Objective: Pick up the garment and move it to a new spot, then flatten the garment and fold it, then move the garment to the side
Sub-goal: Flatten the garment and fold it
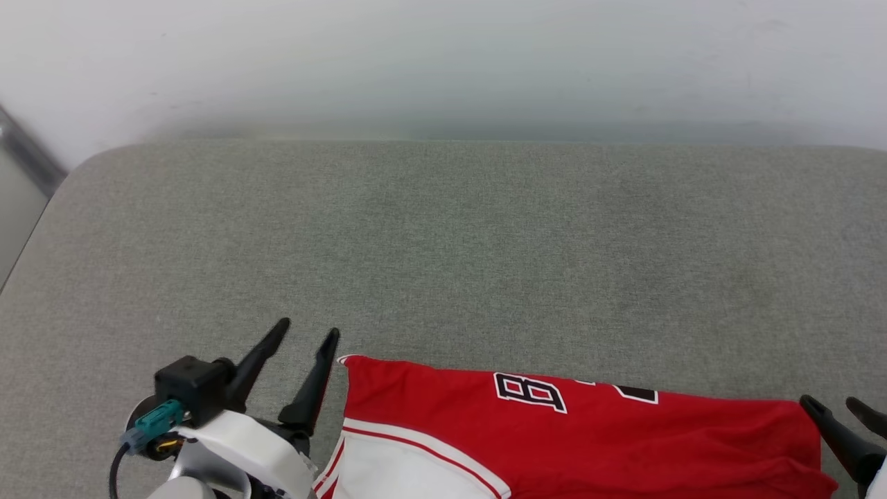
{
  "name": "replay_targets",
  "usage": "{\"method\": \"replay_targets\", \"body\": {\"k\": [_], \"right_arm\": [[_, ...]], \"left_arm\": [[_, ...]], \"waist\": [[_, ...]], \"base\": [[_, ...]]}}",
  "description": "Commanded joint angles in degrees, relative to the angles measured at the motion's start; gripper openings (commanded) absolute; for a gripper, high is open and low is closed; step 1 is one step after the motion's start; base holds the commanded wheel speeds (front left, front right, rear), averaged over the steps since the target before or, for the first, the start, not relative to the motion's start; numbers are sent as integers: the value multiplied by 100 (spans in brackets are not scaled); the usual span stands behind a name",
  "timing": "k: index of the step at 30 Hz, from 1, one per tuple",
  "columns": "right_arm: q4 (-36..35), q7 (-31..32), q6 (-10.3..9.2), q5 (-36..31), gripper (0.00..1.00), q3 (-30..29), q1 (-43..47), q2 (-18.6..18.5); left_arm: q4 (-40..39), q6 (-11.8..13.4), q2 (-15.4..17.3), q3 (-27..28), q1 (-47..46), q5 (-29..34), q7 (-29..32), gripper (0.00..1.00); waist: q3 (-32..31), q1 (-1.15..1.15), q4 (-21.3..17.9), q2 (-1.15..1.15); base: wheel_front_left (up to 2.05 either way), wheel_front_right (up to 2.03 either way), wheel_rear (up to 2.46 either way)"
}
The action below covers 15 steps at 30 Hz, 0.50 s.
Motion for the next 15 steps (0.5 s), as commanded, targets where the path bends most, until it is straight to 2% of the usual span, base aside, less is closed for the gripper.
{"method": "replay_targets", "body": {"k": [1,3,7,12,14,15], "right_arm": [[-20,48,-2,-57,100,-52,69,81],[12,241,-2,-206,100,-367,158,363],[139,644,-2,-468,100,-977,237,1002],[292,1024,-1,-844,100,-1520,207,1539],[380,1090,-1,-972,100,-1657,164,1671],[481,1140,-1,-1074,100,-1779,96,1775]], "left_arm": [[40,49,-23,74,81,31,-91,100],[96,197,-137,320,209,139,-351,100],[-65,332,-515,1020,480,571,-463,100],[-339,28,-1171,1898,946,1450,-463,100],[-378,-175,-1426,2138,1078,1692,-463,100],[-374,-362,-1623,2326,1185,1920,-464,100]], "waist": [[-1,0,7,0],[-5,0,32,0],[21,0,98,0],[87,0,198,0],[112,0,236,0],[135,0,282,0]], "base": [[0,0,0],[0,0,0],[0,0,0],[0,0,0],[0,0,0],[0,0,0]]}}
